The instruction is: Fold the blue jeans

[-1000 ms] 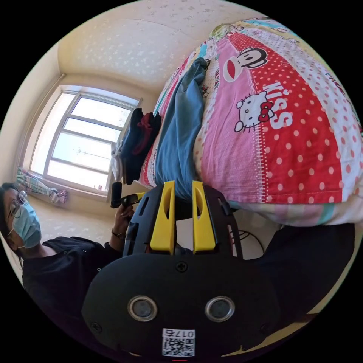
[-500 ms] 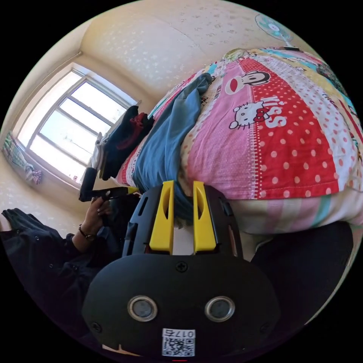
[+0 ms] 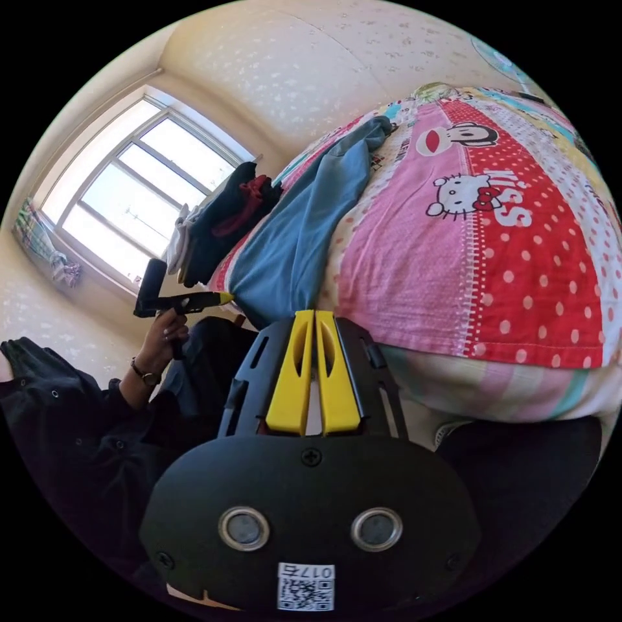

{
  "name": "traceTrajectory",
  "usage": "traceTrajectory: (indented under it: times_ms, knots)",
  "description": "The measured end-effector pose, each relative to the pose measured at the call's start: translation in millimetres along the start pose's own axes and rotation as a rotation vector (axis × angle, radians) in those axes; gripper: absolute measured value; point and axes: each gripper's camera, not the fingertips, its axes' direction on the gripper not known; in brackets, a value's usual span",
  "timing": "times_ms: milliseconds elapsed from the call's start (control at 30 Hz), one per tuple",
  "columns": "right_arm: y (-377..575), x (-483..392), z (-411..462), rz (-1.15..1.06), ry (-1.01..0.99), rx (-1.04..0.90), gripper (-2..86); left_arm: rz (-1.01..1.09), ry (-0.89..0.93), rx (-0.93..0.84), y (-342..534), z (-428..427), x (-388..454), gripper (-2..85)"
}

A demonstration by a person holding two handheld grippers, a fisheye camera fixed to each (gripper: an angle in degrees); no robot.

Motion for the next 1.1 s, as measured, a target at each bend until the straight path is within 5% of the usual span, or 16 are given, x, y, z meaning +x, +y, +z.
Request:
traceTrajectory:
  times_ms: [167, 333, 467, 733, 833, 967, 1100]
  knots:
    - [-7, -15, 17, -0.045, 0.033, -0.069, 1.8, -0.042, 0.11, -0.081, -7, 8, -26, 1.6]
    - [-7, -13, 10, -0.048, -0.069, 0.003, 5.7, 0.016, 0.066, 0.047, -8, -8, -17, 7.5]
    - [-14, -4, 29, 0.001, -0.122, -0.004, 8.4, 0.031, 0.146, -0.097, -32, 34, -23, 11.2]
    - [-26, -5, 35, -0.016, -0.121, -0.038, 5.0, 0.077, 0.259, -0.169, -47, 23, -23, 3.8]
    - [-28, -1, 24, -0.019, -0.136, 0.019, 3.2, 0.07, 0.167, -0.086, -51, -19, -32, 3.5]
    - [-37, 11, 20, 0.026, -0.105, 0.032, 3.0, -0.064, 0.2, -0.359, -61, 6, -74, 4.7]
    - [-44, 14, 20, 0.025, -0.106, 0.047, 3.6, -0.102, 0.235, -0.237, -52, -13, -92, 7.3]
